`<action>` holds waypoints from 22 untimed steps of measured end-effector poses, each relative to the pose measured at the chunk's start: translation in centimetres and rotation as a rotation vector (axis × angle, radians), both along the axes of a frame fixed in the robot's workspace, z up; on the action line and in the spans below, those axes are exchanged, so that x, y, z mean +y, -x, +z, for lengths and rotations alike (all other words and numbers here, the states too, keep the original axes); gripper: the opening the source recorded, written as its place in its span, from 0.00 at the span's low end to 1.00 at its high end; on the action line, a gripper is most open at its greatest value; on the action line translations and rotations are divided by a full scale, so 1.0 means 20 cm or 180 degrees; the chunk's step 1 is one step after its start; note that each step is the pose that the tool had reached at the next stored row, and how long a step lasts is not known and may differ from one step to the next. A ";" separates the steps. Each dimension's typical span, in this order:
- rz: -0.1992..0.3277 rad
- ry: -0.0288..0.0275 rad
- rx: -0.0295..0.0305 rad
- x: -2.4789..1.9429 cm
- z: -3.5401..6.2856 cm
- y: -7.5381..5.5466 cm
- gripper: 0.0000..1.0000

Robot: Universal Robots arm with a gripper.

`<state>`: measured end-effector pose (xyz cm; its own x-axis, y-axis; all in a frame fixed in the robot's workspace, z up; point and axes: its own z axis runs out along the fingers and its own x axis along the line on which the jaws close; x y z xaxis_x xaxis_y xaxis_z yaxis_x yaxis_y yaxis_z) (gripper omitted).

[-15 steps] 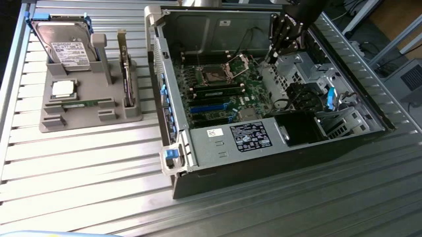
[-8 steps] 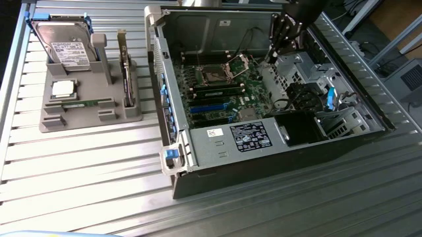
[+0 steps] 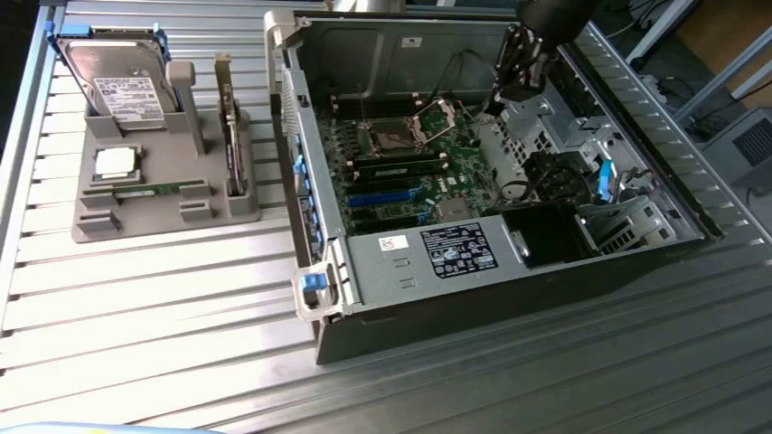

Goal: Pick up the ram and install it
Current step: 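Press down the ram until it locks into place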

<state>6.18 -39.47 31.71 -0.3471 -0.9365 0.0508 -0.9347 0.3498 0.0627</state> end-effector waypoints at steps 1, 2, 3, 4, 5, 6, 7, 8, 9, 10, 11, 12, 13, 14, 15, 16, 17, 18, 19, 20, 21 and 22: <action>-0.0069 0.0002 0.0000 0.000 0.000 0.00 0.11; -0.0154 0.0004 0.0000 0.000 0.000 0.00 0.11; -0.0239 0.0006 0.0000 0.000 0.000 0.00 0.11; -0.0326 0.0007 0.0000 0.000 0.000 0.00 0.11; -0.0427 0.0008 0.0000 0.000 0.000 0.00 0.11; -0.0521 0.0009 0.0000 0.000 0.000 0.00 0.11; -0.0615 0.0010 0.0000 0.000 -0.001 0.00 0.11; -0.0692 0.0011 0.0000 0.000 -0.001 0.00 0.11; -0.0781 0.0012 0.0000 0.000 -0.001 0.00 0.11; -0.0865 0.0014 0.0000 0.000 -0.001 0.00 0.11; -0.0943 0.0015 0.0000 0.000 -0.002 0.00 0.11; -0.1052 0.0019 0.0000 0.000 -0.002 0.00 0.11; -0.1136 0.0021 0.0000 0.000 -0.002 0.00 0.11; -0.1207 0.0023 0.0000 0.000 -0.002 0.00 0.11; -0.1294 0.0026 -0.0001 0.000 -0.003 0.00 0.11; -0.1372 0.0028 -0.0001 0.000 -0.003 0.00 0.11; -0.1503 0.0031 -0.0001 0.000 -0.003 0.00 0.11; -0.1563 0.0032 -0.0001 0.000 -0.003 0.00 0.11; -0.1639 0.0033 0.0000 0.000 -0.003 0.00 0.11; -0.1709 0.0034 -0.0001 0.000 -0.003 0.00 0.11; -0.1824 0.0038 -0.0001 0.000 -0.003 0.00 0.11; -0.1907 0.0038 -0.0001 0.000 -0.003 0.00 0.11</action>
<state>6.18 -39.47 31.65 -0.8145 -0.5771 0.0601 -0.5745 0.8166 0.0553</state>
